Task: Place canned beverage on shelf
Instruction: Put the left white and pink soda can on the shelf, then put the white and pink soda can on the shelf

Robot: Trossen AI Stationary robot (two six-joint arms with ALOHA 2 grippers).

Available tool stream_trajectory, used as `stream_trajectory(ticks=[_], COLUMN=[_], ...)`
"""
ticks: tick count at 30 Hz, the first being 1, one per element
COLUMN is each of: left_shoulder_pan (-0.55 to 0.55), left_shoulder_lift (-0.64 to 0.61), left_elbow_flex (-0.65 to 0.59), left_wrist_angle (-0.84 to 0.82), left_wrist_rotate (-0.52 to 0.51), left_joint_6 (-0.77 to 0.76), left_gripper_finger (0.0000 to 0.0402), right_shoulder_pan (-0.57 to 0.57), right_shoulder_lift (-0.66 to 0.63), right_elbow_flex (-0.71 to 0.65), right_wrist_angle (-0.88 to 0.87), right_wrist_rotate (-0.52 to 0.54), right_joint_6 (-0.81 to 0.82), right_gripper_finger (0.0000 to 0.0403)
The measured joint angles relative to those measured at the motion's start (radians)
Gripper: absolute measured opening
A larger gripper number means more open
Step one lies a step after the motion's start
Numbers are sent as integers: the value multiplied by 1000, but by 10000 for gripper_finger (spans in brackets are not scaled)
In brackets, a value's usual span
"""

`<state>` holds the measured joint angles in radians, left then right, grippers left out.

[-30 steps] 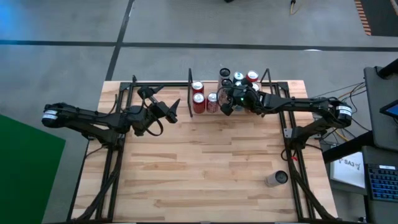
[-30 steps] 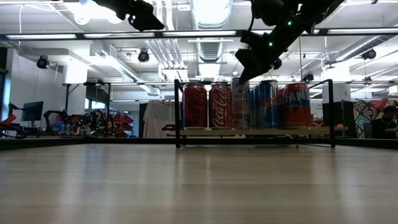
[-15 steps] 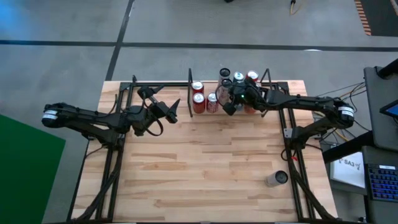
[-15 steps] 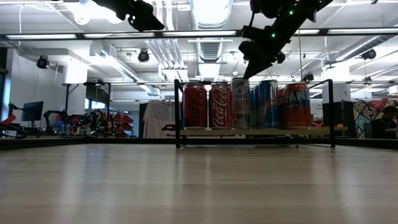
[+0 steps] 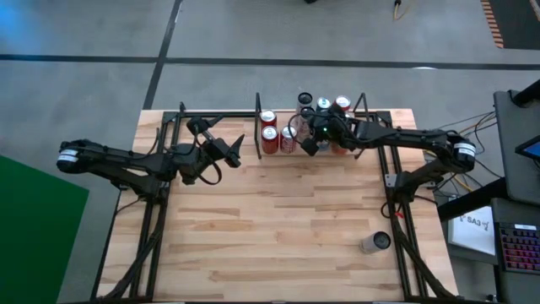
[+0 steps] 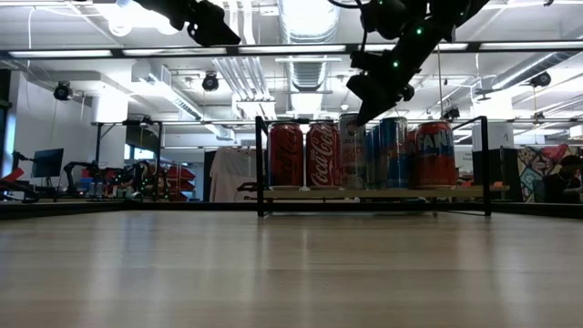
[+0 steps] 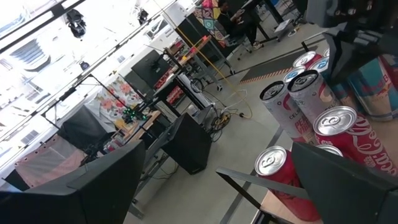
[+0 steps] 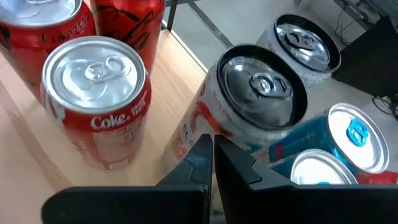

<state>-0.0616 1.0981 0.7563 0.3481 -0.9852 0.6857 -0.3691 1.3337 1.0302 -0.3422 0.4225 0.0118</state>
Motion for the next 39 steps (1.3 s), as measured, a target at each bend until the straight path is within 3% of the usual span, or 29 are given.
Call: stream_trajectory(ticks=[12,32,39], left_shoulder_pan=[0,0,0], left_shoulder_lift=[0,0,0], left_elbow_flex=[0,0,0], left_wrist_angle=[0,-8,-24], left_wrist_rotate=[0,0,2], left_joint_6=[-4,-33,-71], left_gripper_finger=[389,389,389], right_shoulder_pan=[0,31,31], right_shoulder_lift=[3,-4,-4], right_elbow_flex=[9,186,241], right_wrist_angle=[2,-136,-166], right_wrist_rotate=[-3,-10,-115], right_joint_6=[-4,-9,33], right_gripper_finger=[9,9,9])
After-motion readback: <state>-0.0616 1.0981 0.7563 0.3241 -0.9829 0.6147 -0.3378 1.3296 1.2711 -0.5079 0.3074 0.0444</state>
